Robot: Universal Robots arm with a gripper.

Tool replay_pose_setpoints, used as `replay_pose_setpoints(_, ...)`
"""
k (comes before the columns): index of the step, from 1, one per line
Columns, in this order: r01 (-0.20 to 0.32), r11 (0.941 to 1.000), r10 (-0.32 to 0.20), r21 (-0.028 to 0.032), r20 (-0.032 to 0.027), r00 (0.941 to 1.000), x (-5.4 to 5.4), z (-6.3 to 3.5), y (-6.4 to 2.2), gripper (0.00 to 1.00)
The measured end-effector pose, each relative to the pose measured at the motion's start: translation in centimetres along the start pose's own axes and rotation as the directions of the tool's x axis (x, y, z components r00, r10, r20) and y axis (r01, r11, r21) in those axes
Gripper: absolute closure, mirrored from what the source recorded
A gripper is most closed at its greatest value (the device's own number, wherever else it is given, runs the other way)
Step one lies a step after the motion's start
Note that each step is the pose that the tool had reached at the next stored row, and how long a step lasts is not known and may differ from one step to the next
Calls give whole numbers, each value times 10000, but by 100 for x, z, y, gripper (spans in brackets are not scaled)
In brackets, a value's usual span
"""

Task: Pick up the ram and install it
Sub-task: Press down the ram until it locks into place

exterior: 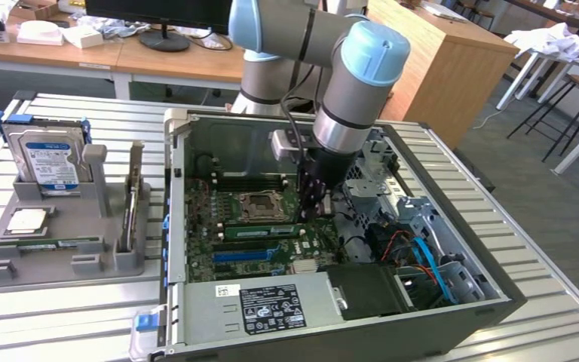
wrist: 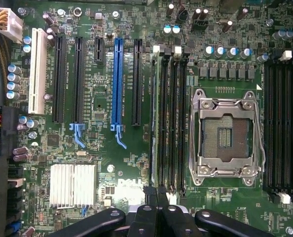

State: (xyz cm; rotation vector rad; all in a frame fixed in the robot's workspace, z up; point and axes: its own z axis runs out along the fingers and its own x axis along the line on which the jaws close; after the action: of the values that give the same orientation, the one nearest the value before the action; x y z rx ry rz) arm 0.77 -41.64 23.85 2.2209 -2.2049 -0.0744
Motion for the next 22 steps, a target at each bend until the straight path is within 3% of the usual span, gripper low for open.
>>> replay_pose_setpoints(22, 7, 10000, -7, 20, 22, 10000, -3, 74, -3, 90)
